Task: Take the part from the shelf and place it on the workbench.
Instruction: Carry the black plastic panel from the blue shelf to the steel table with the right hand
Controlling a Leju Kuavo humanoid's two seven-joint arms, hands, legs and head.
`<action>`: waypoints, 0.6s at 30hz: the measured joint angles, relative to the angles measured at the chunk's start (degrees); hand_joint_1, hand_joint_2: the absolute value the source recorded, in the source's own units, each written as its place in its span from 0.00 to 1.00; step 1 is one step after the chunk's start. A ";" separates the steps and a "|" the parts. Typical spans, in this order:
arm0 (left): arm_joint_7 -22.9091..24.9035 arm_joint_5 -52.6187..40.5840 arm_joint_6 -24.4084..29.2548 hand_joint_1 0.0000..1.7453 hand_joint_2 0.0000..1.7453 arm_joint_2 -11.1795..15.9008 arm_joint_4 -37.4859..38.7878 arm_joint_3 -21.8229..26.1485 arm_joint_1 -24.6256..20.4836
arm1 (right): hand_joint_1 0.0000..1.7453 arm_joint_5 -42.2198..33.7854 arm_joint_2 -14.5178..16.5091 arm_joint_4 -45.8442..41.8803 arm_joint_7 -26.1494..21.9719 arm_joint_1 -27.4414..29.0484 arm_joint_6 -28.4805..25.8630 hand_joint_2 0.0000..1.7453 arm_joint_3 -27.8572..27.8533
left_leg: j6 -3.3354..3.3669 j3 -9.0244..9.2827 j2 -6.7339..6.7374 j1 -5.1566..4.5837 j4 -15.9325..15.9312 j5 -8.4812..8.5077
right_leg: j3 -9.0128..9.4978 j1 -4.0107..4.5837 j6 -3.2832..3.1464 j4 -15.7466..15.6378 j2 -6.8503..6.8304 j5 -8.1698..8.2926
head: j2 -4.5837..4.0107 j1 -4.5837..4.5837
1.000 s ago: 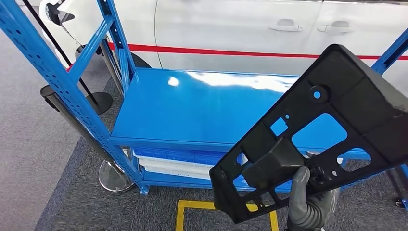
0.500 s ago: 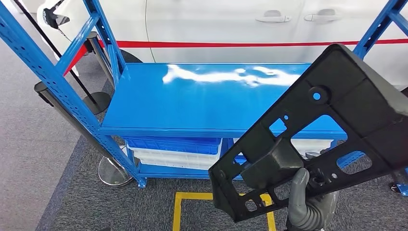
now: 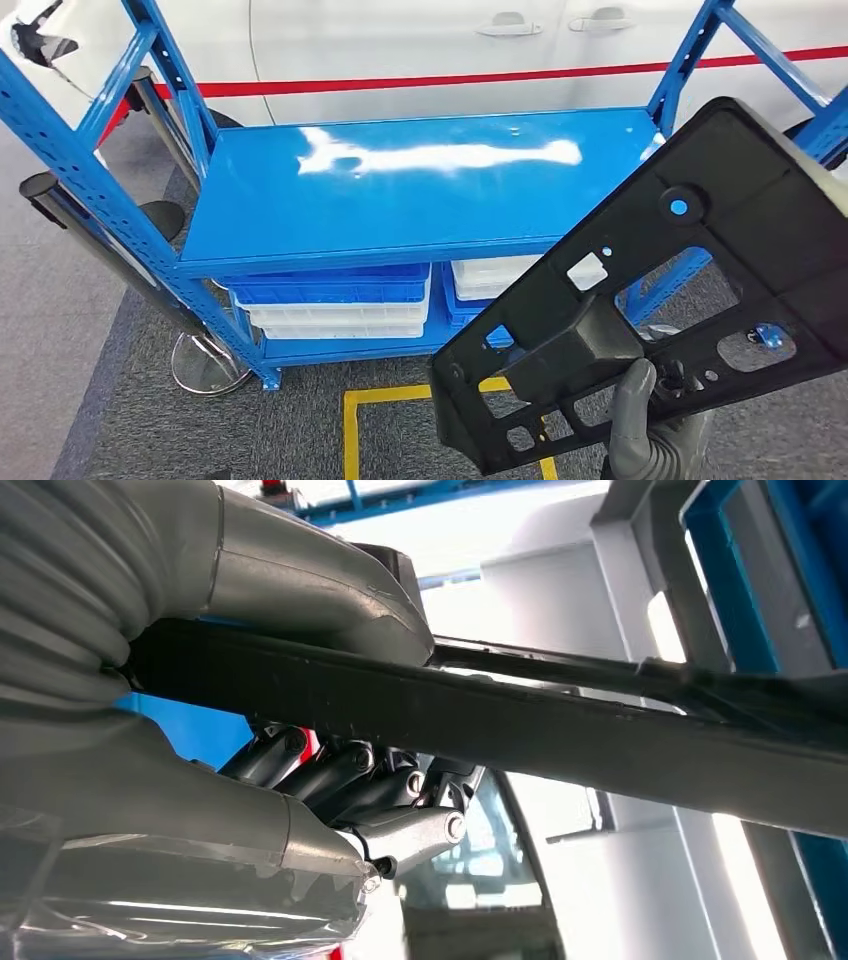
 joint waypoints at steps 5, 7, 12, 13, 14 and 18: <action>-2.09 -2.15 -2.73 0.00 1.00 0.24 -0.24 -0.32 1.53 | 1.00 0.76 1.77 -0.30 -2.51 2.53 -0.36 1.00 -2.65 | -1.03 -0.33 3.66 0.18 0.89 -0.45 | 6.59 -0.99 1.10 -7.80 -3.14 3.66 | 0.01 0.02; -2.62 -4.12 -5.39 0.00 1.00 0.56 -1.65 -0.90 3.12 | 1.00 0.95 3.41 -0.99 -4.43 4.96 0.76 1.00 -5.43 | -1.93 -0.20 4.50 0.00 1.53 -1.06 | 9.13 -0.68 0.20 -12.17 -4.49 4.40 | 0.00 -0.01; 0.43 -7.44 -9.87 0.00 1.00 -0.07 -8.47 -1.13 6.27 | 1.00 3.09 8.34 -2.22 -5.43 9.18 5.50 1.00 -13.10 | -3.50 -0.45 3.87 0.41 3.74 -3.41 | 8.71 -0.49 -2.34 -12.53 -1.77 4.48 | 0.01 -0.12; 0.38 -7.89 -9.91 0.00 1.00 -0.04 -9.01 -0.92 6.28 | 1.00 3.63 9.17 -2.37 -5.44 9.59 5.58 1.00 -14.07 | -3.63 -1.72 2.13 0.51 6.50 -5.21 | 8.64 -0.52 -2.69 -12.63 -1.27 4.64 | 0.01 -0.16; 0.01 -8.13 -9.74 0.00 1.00 0.20 -9.12 -0.51 6.23 | 1.00 4.02 9.81 -2.48 -5.41 9.91 5.59 1.00 -14.83 | -3.62 -3.45 0.46 0.56 10.28 -7.26 | 8.48 -0.42 -2.94 -12.63 -0.75 4.74 | 0.01 -0.16; -2.84 -7.52 -9.16 0.00 1.00 2.56 -6.92 2.68 5.91 | 1.00 4.84 10.82 -2.67 -4.90 10.66 5.16 1.00 -15.98 | -3.13 -6.92 -1.20 0.53 17.08 -7.74 | 8.13 0.10 -3.31 -12.28 2.81 4.92 | 0.01 -0.19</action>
